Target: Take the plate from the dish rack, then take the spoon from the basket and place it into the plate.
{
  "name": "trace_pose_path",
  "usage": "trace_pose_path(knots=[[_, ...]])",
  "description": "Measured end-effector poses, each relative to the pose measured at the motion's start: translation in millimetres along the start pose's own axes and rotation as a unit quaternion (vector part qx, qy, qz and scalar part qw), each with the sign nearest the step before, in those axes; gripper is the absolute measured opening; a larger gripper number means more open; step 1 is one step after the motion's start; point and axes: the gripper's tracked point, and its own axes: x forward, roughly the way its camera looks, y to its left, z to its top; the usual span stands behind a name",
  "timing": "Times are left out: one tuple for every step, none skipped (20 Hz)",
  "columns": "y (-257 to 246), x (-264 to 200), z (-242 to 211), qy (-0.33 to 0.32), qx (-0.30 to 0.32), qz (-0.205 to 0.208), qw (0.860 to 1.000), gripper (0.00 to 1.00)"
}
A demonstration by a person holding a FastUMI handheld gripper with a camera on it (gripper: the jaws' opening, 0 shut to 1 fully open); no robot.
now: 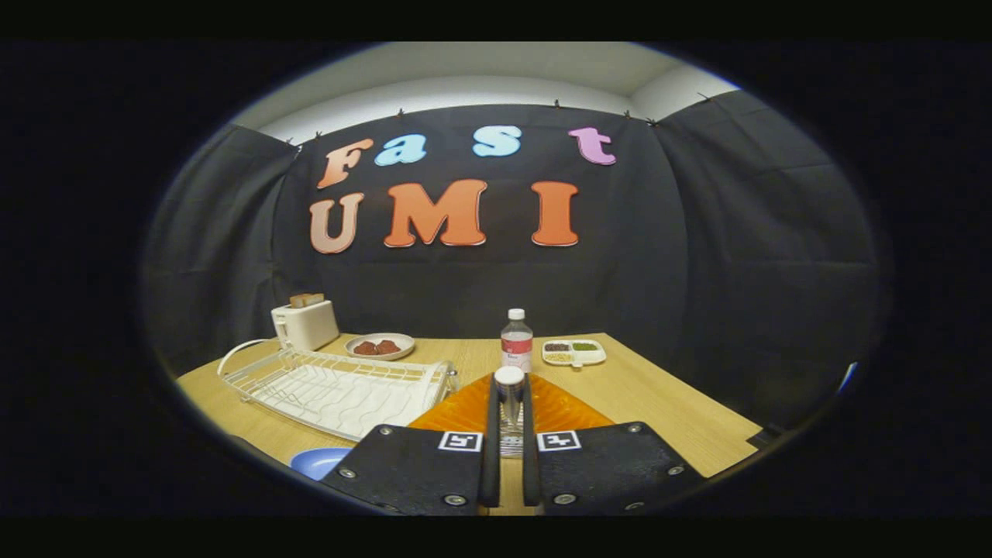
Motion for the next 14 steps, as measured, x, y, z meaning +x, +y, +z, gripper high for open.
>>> trace_pose_path(knots=[[2.1, -6.2, 6.1, -0.005, -0.001, 0.004, 1.0, 0.12], [1.9, -13.1, 13.1, -0.01, -0.001, 0.005, 1.0, 0.12], [3.6, -19.3, 18.6, -0.015, 0.001, 0.009, 1.0, 0.12], [7.2, -24.5, 23.6, -0.019, 0.002, 0.015, 1.0, 0.11], [11.5, -30.3, 27.4, -0.022, 0.003, 0.022, 1.0, 0.12], [14.7, -36.8, 30.7, -0.024, 0.001, 0.03, 0.999, 0.12], [18.0, -42.2, 32.4, -0.026, -0.001, 0.036, 0.999, 0.11], [21.6, -46.7, 33.2, -0.026, -0.005, 0.042, 0.999, 0.11], [26.6, -51.7, 32.7, -0.024, -0.006, 0.05, 0.998, 0.11], [32.5, -57.8, 31.0, -0.021, -0.005, 0.061, 0.998, 0.11], [39.7, -62.7, 26.9, -0.016, -0.002, 0.076, 0.997, 0.11], [49.3, -67.5, 21.3, -0.009, 0.0, 0.092, 0.996, 0.11], [56.1, -71.1, 14.8, -0.004, 0.001, 0.104, 0.995, 0.11], [62.3, -72.2, 8.1, 0.001, -0.002, 0.113, 0.994, 0.11]])
